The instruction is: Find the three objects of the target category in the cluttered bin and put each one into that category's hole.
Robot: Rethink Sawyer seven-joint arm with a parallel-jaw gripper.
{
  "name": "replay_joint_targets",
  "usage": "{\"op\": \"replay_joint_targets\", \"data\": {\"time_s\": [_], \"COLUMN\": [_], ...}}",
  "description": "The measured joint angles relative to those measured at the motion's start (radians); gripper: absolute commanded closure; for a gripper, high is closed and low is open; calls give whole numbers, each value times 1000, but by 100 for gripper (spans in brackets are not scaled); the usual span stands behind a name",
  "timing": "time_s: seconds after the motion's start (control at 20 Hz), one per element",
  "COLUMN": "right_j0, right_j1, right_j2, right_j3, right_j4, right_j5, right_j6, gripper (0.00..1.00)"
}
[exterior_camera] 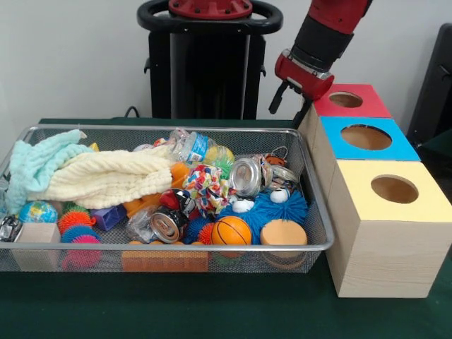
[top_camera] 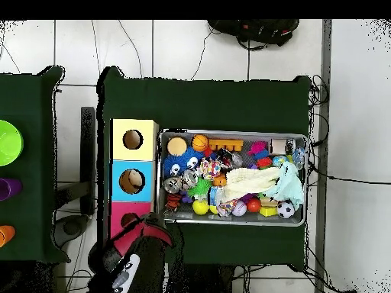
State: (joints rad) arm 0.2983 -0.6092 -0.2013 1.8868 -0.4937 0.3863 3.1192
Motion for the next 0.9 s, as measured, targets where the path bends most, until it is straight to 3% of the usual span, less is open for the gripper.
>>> {"op": "replay_joint_targets", "data": {"time_s": [0.65, 0.85, 0.9], "right_j0": [6, 25, 17], "right_j1": [16, 39, 54], "right_j2": [-46, -91, -108], "right_j3": [50, 75, 98], "right_j4": [43, 43, 38], "right_j5": [-176, -322, -434], "right_j6": [0, 0, 0], "gripper": [0, 0, 0]}}
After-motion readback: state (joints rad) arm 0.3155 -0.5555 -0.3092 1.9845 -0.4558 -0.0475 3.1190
